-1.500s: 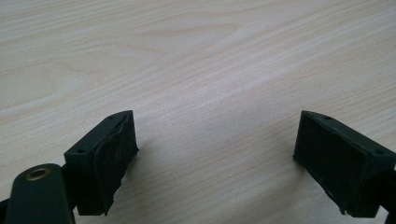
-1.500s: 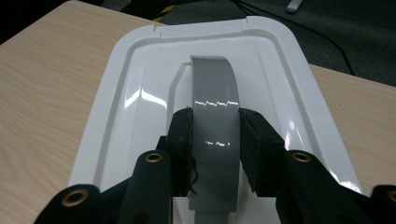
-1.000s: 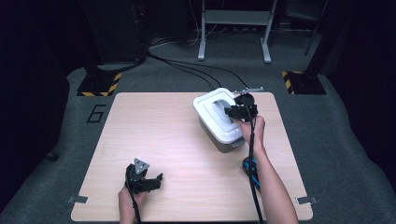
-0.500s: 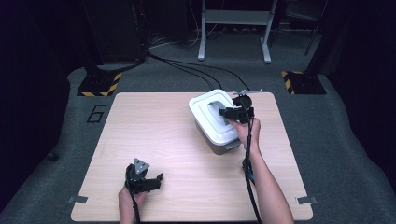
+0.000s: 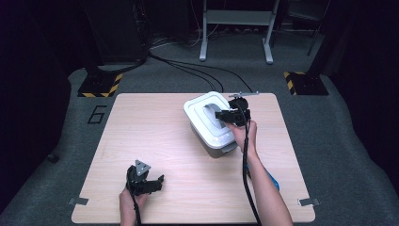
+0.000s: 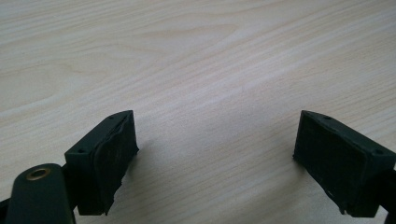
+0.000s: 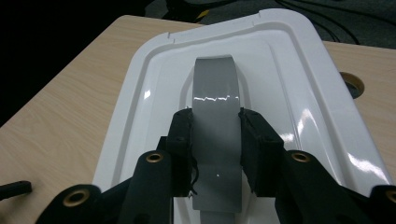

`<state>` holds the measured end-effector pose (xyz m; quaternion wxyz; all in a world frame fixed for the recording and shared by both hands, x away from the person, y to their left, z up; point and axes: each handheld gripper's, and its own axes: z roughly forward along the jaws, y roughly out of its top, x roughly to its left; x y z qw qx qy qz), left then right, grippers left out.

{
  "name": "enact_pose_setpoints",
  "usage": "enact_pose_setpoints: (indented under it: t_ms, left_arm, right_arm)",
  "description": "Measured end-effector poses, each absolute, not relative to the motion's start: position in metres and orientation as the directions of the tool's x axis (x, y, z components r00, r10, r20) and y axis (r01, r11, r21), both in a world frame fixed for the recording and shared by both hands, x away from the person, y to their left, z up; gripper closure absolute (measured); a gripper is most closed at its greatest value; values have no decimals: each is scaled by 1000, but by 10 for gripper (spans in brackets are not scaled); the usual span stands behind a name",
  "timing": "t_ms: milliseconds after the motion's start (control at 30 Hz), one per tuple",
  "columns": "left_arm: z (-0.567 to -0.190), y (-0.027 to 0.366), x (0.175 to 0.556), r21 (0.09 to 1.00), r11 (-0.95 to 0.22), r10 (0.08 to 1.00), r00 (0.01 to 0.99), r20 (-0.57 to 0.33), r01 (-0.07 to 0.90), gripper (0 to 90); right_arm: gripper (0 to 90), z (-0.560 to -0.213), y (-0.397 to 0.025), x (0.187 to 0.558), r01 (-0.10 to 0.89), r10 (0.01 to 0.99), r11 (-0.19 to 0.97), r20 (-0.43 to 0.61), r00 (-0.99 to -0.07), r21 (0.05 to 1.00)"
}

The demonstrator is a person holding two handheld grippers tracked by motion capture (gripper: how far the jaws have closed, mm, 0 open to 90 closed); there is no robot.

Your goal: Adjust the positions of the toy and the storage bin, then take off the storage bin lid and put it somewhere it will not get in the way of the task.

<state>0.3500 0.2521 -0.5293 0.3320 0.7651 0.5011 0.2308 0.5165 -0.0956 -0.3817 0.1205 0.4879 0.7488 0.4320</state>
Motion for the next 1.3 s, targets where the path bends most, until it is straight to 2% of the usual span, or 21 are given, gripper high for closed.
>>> enact_pose_setpoints:
  t_ms: [133, 233, 333, 433, 500, 567, 600, 933, 1300]
  left_arm:
    - [-530, 252, 350, 743, -270, 923, 385, 18, 613, 129]
    - [-530, 252, 350, 748, -268, 922, 387, 16, 607, 130]
    - [-530, 252, 350, 740, -272, 921, 389, 15, 615, 130]
    - [-530, 252, 350, 747, -268, 921, 389, 14, 608, 133]
    - [-530, 253, 351, 746, -268, 921, 390, 12, 609, 132]
    - [-530, 252, 350, 747, -269, 921, 390, 14, 608, 133]
    - [-530, 252, 350, 747, -270, 920, 391, 15, 607, 134]
    - [-530, 253, 351, 746, -264, 920, 391, 6, 611, 135]
    - [-530, 252, 351, 748, -267, 920, 391, 11, 608, 135]
  right_arm:
    - [665, -382, -95, 516, 617, 835, 159, 228, -501, 771]
    - [659, -380, -92, 515, 605, 845, 193, 182, -502, 772]
    - [638, -378, -86, 513, 578, 861, 243, 101, -499, 779]
    - [567, -375, -76, 511, 556, 875, 301, 9, -485, 775]
    - [568, -375, -74, 512, 554, 874, 316, -10, -486, 770]
    - [643, -376, -74, 513, 558, 876, 312, -5, -483, 769]
    - [652, -377, -74, 514, 557, 874, 308, 2, -486, 771]
    - [667, -372, -78, 513, 551, 878, 278, 24, -477, 787]
    - [668, -351, -87, 506, 496, 879, 270, -1, -477, 825]
